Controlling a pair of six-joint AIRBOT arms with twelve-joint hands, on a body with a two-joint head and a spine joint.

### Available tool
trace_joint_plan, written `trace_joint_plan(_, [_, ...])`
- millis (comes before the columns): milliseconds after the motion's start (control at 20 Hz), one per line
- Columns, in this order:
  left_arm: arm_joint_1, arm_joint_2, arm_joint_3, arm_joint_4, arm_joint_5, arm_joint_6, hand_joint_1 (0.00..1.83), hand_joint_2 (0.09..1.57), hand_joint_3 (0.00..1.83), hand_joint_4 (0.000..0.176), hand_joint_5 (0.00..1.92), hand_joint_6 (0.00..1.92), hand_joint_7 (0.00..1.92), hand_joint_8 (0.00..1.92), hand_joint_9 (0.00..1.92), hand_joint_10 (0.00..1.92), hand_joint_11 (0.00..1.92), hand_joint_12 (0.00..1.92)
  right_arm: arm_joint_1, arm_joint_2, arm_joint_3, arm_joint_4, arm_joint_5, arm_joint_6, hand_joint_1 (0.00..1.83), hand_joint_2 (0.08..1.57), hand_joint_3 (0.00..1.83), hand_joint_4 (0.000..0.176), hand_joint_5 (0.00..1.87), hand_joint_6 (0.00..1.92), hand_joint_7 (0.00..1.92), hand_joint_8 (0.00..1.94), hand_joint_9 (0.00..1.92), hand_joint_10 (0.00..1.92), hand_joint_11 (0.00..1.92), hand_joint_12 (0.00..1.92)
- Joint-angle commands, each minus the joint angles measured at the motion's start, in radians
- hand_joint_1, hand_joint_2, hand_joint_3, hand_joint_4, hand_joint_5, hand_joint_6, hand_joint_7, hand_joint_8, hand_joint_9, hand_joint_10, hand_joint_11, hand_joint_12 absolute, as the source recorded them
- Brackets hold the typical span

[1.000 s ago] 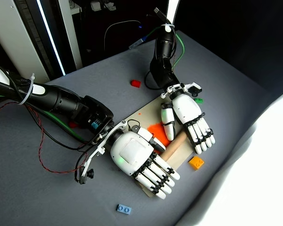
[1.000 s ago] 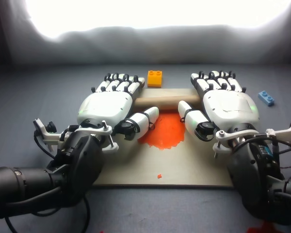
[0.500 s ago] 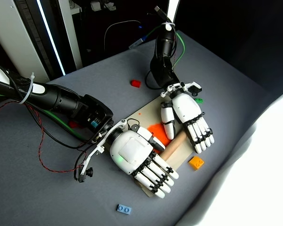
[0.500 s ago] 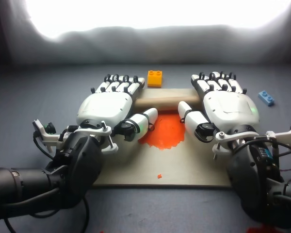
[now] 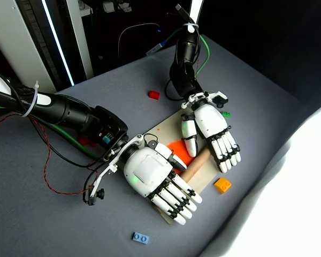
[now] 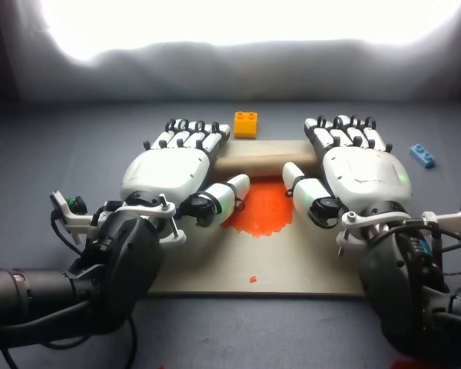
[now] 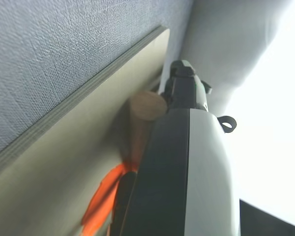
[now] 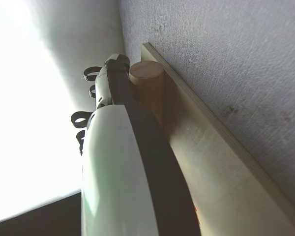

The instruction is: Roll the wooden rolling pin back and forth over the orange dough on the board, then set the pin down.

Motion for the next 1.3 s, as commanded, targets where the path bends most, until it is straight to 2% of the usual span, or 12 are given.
trace_joint_plan(0, [0.008, 0.006, -0.003, 0.008, -0.03, -0.002, 0.0, 1.48, 0.0, 0.0, 0.1, 0.0, 0.14, 0.01, 0.09, 0.0, 0.0, 0.0, -0.014, -0.001, -0.003, -0.013, 0.029, 0.009, 0.0, 1.5, 0.0, 0.0, 0.24, 0.02, 0.21, 0.01, 0.15, 0.01, 0.0, 0.27])
trace_joint_plan(50, [0.008, 0.007, -0.005, 0.008, -0.029, -0.001, 0.0, 1.48, 0.0, 0.0, 0.09, 0.0, 0.15, 0.01, 0.09, 0.01, 0.01, 0.0, -0.015, 0.0, -0.005, -0.013, 0.03, 0.009, 0.0, 1.5, 0.0, 0.0, 0.26, 0.03, 0.24, 0.01, 0.17, 0.02, 0.0, 0.36])
trace_joint_plan(200, [0.007, 0.012, -0.01, 0.007, -0.023, -0.001, 0.0, 1.48, 0.0, 0.0, 0.07, 0.0, 0.11, 0.0, 0.05, 0.0, 0.0, 0.0, -0.018, 0.001, -0.012, -0.012, 0.034, 0.008, 0.0, 1.5, 0.0, 0.0, 0.24, 0.01, 0.25, 0.01, 0.19, 0.02, 0.0, 0.4])
trace_joint_plan(250, [0.007, 0.014, -0.014, 0.007, -0.02, -0.001, 0.0, 1.48, 0.0, 0.0, 0.06, 0.0, 0.11, 0.0, 0.06, 0.0, 0.0, 0.0, -0.019, 0.001, -0.014, -0.012, 0.036, 0.008, 0.0, 1.5, 0.0, 0.0, 0.22, 0.01, 0.25, 0.0, 0.18, 0.02, 0.0, 0.35])
trace_joint_plan(450, [0.014, 0.018, -0.03, 0.003, -0.026, -0.003, 0.0, 1.48, 0.0, 0.0, 0.09, 0.01, 0.13, 0.01, 0.07, 0.01, 0.0, 0.0, -0.022, 0.002, -0.021, -0.012, 0.044, 0.006, 0.0, 1.49, 0.0, 0.0, 0.2, 0.0, 0.24, 0.0, 0.2, 0.02, 0.0, 0.39])
trace_joint_plan(600, [0.022, 0.02, -0.042, 0.003, -0.04, -0.012, 0.0, 1.48, 0.0, 0.0, 0.09, 0.01, 0.13, 0.01, 0.07, 0.01, 0.0, 0.0, -0.026, 0.003, -0.027, -0.011, 0.05, 0.004, 0.0, 1.5, 0.0, 0.0, 0.2, 0.0, 0.23, 0.0, 0.17, 0.0, 0.0, 0.26])
trace_joint_plan(750, [0.027, 0.027, -0.053, 0.003, -0.04, -0.013, 0.0, 1.48, 0.0, 0.0, 0.1, 0.02, 0.14, 0.01, 0.08, 0.01, 0.02, 0.01, -0.03, 0.004, -0.034, -0.011, 0.056, 0.002, 0.0, 1.5, 0.0, 0.0, 0.2, 0.01, 0.23, 0.0, 0.17, 0.01, 0.0, 0.29])
trace_joint_plan(900, [0.033, 0.037, -0.067, 0.003, -0.045, -0.013, 0.0, 1.48, 0.0, 0.0, 0.08, 0.01, 0.14, 0.01, 0.08, 0.01, 0.01, 0.01, -0.035, 0.006, -0.04, -0.003, 0.06, -0.002, 0.0, 1.51, 0.0, 0.0, 0.18, 0.0, 0.22, 0.0, 0.16, 0.0, 0.0, 0.21])
trace_joint_plan(1050, [0.04, 0.045, -0.077, 0.003, -0.057, -0.02, 0.0, 1.47, 0.0, 0.0, 0.09, 0.01, 0.14, 0.01, 0.06, 0.0, 0.0, 0.0, -0.039, 0.008, -0.047, -0.003, 0.067, -0.006, 0.0, 1.5, 0.0, 0.0, 0.21, 0.01, 0.25, 0.0, 0.17, 0.01, 0.0, 0.34])
trace_joint_plan(1100, [0.043, 0.047, -0.082, 0.003, -0.071, -0.023, 0.0, 1.47, 0.0, 0.0, 0.09, 0.01, 0.14, 0.01, 0.06, 0.0, 0.0, 0.0, -0.04, 0.008, -0.049, -0.003, 0.071, -0.007, 0.0, 1.5, 0.0, 0.0, 0.2, 0.01, 0.23, 0.01, 0.15, 0.01, 0.0, 0.26])
trace_joint_plan(1250, [0.056, 0.05, -0.096, 0.006, -0.112, -0.038, 0.0, 1.48, 0.0, 0.0, 0.11, 0.01, 0.16, 0.01, 0.09, 0.01, 0.02, 0.01, -0.041, 0.009, -0.053, -0.003, 0.082, -0.013, 0.0, 1.5, 0.0, 0.0, 0.2, 0.01, 0.24, 0.01, 0.17, 0.01, 0.0, 0.25])
